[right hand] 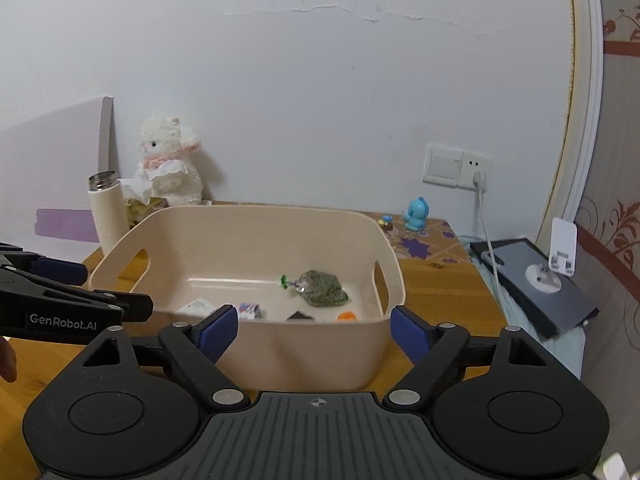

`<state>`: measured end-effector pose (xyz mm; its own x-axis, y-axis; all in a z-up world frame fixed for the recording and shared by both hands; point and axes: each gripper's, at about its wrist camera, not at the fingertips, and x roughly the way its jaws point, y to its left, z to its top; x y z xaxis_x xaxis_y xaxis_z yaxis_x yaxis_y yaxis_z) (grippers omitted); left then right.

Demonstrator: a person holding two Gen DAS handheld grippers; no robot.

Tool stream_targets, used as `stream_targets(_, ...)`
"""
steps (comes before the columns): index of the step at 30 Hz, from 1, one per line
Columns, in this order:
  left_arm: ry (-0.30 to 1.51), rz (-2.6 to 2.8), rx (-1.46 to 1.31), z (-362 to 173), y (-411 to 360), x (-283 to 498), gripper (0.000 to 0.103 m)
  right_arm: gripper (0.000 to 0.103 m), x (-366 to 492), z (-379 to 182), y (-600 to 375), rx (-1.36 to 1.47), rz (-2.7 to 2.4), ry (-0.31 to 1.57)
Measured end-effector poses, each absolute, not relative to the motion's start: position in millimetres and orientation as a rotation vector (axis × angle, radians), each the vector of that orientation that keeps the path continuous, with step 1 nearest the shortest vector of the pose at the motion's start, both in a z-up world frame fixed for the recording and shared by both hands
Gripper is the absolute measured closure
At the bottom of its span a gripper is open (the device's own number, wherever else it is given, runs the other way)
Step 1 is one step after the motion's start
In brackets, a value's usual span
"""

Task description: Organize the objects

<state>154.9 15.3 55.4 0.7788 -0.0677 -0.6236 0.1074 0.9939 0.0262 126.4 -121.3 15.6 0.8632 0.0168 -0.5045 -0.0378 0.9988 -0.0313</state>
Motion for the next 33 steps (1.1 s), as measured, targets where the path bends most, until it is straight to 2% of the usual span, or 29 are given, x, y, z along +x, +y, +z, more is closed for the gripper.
stream_targets(33,0.688,-0.099,0.048,49,20,4,0.023,0.017,-3,12,-132,-0.002,0.034,0.552)
